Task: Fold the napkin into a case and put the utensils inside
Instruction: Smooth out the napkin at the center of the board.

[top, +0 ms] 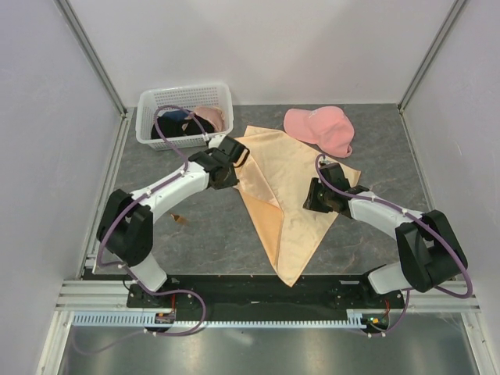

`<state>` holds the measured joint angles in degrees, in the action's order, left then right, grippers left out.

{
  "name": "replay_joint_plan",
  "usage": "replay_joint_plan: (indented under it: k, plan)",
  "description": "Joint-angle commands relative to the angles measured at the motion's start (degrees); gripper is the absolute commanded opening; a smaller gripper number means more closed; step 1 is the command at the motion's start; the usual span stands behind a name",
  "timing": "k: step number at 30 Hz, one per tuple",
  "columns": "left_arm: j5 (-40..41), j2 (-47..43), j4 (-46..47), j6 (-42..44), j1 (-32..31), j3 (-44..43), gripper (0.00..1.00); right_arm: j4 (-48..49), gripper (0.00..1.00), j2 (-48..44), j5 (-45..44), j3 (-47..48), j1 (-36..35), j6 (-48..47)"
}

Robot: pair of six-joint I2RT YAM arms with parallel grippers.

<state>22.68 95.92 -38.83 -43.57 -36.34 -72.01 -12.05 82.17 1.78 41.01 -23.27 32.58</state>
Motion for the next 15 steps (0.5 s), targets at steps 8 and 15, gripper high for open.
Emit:
replay_joint_plan:
  k: [8,15]
  plan:
    - [-13.6,9.2,12.9,3.6,9.8,-1.6,0.46,0.3,0.33,-3.2,-0.5,-0.7,0.1,-0.8]
    - [-18.4,11.7,18.1,3.8,10.2,-0.4,0.51,0.2,0.32,-2.1,-0.5,-0.1,0.2,-1.4]
